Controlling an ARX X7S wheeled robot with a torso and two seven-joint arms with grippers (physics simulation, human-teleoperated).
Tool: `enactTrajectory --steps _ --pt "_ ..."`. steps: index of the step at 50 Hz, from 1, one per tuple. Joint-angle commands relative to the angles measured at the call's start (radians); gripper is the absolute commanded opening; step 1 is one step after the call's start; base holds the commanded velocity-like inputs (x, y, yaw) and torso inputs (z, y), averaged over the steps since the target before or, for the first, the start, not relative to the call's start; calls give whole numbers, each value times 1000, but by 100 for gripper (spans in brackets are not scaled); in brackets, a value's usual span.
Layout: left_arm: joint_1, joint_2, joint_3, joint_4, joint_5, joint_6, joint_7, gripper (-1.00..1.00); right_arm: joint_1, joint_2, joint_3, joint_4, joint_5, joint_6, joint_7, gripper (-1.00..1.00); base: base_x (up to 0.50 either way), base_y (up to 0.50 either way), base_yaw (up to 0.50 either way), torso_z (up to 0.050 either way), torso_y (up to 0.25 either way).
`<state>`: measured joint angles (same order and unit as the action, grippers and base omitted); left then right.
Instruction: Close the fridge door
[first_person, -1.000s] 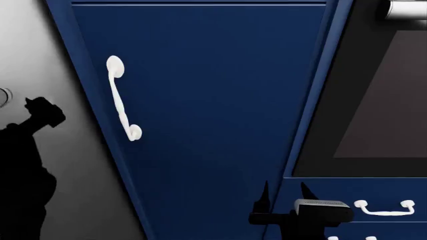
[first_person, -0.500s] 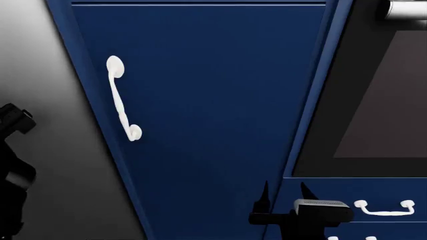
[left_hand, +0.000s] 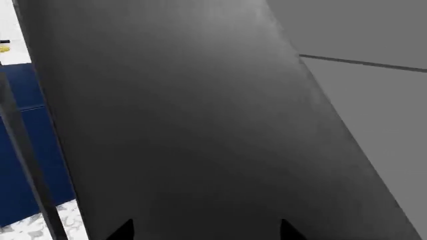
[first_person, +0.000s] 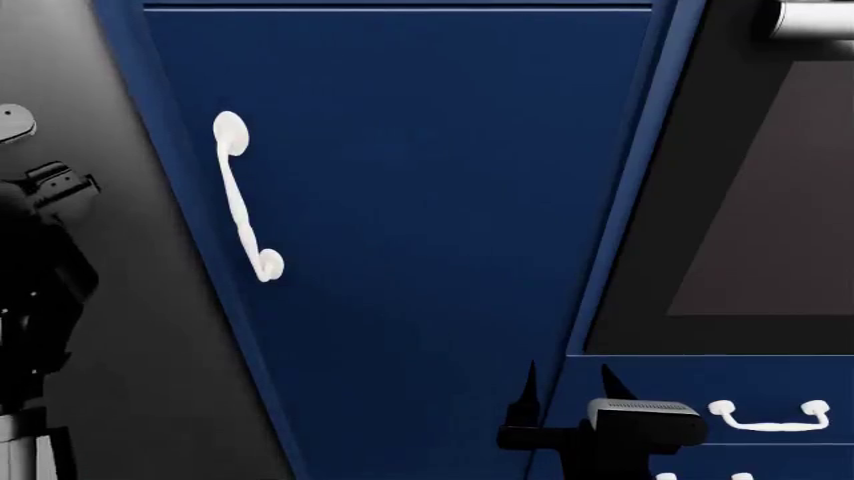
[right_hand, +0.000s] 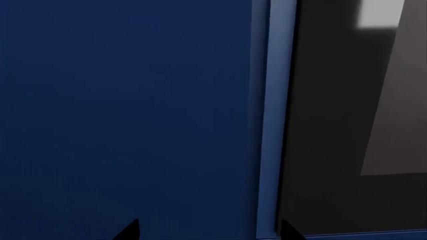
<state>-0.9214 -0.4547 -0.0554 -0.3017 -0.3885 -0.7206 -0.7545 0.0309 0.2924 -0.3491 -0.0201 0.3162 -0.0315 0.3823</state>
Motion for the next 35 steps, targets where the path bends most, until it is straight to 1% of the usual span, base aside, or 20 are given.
enactTrajectory --steps 1,6,12,18,22,24,27,29,35 --pt "-161 66 155 -141 -21 72 135 100 -2 2 -4 -11 2 9 9 100 0 0 0 0 0" --pt "-180 84 169 -166 -26 92 168 100 -2 4 -5 -16 3 13 12 100 0 0 0 0 0" --pt "-181 87 175 -184 -28 110 189 100 -2 5 -7 -19 4 17 16 100 0 0 0 0 0" --pt "-156 83 167 -166 -32 112 180 100 0 6 -8 -18 6 17 17 100 0 0 0 0 0" --pt "-108 79 141 -147 -37 138 157 100 0 7 -8 -17 7 15 17 100 0 0 0 0 0" --pt "-54 81 113 -106 -34 185 123 100 1 7 -9 -16 8 14 16 100 0 0 0 0 0" --pt "114 80 66 57 -11 288 40 100 2 7 -9 -12 10 11 15 100 0 0 0 0 0" --pt "251 90 14 178 -26 349 3 100 3 7 -10 -11 9 10 15 100 0 0 0 0 0" --pt "561 90 -57 446 -56 432 -21 100 4 9 -13 -9 8 11 16 100 0 0 0 0 0"
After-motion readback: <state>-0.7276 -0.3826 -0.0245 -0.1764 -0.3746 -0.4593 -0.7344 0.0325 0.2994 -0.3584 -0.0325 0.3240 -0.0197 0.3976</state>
